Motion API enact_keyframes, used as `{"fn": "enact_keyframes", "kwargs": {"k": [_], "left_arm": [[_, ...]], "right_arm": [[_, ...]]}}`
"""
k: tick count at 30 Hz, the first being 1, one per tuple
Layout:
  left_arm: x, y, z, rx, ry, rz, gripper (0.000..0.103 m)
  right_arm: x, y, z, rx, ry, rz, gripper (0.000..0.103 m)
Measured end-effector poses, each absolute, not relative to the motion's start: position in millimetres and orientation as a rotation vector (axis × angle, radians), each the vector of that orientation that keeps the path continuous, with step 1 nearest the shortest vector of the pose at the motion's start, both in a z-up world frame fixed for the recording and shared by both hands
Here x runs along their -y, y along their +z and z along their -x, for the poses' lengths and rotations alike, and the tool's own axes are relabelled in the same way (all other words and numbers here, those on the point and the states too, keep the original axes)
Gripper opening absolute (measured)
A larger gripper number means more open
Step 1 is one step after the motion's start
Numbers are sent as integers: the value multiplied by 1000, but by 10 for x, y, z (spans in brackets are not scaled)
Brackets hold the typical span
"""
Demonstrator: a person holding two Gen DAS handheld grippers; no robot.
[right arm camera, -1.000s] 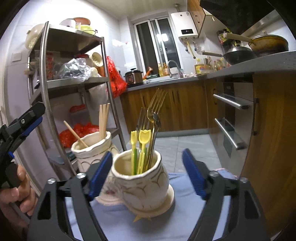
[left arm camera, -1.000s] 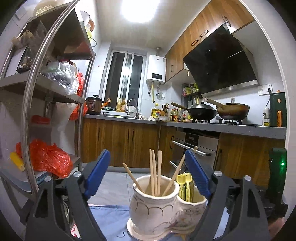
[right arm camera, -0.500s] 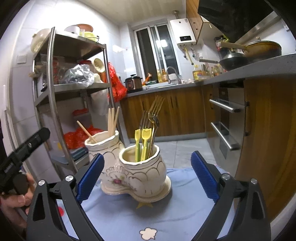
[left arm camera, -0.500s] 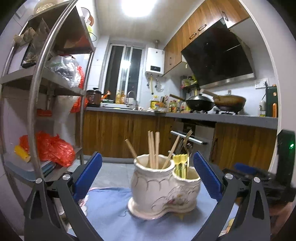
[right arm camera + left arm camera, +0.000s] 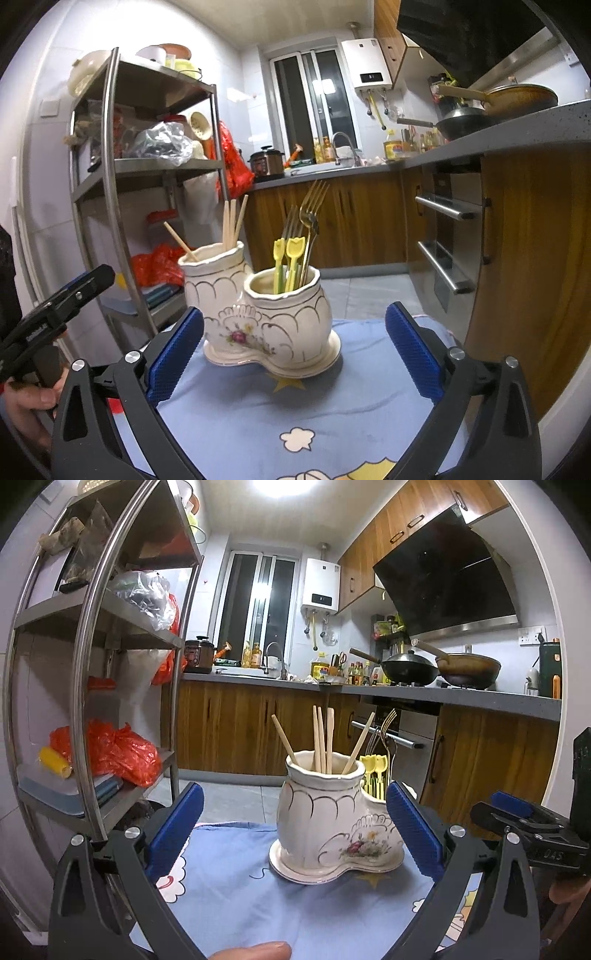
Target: Organize utensils
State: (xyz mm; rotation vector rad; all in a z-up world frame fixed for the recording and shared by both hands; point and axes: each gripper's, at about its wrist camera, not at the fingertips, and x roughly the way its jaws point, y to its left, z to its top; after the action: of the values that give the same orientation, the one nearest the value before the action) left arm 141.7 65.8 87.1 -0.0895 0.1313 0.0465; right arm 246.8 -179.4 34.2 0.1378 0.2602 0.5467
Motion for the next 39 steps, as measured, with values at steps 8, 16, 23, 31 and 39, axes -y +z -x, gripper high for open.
{"fn": "enact_keyframes", "kwargs": {"k": [8, 16, 23, 31, 39], "left_arm": [[-658, 767, -1481, -155, 40, 101, 97], [-628, 751, -1505, -162, 26, 104, 97], [-597, 753, -1503, -163, 20, 94, 97], [-582, 756, -1501, -164, 17, 89, 97], [-584, 756, -1499, -165, 16, 90, 97]], "right_arm": [[1744, 268, -2474, -242, 534, -106, 98], [1745, 283, -2460, -231, 543, -98, 98], [1742, 300, -2445, -229, 548, -92, 98], [1715, 320, -2424, -230, 557, -87, 98], [1700, 322, -2425, -232, 559, -87, 98]]}}
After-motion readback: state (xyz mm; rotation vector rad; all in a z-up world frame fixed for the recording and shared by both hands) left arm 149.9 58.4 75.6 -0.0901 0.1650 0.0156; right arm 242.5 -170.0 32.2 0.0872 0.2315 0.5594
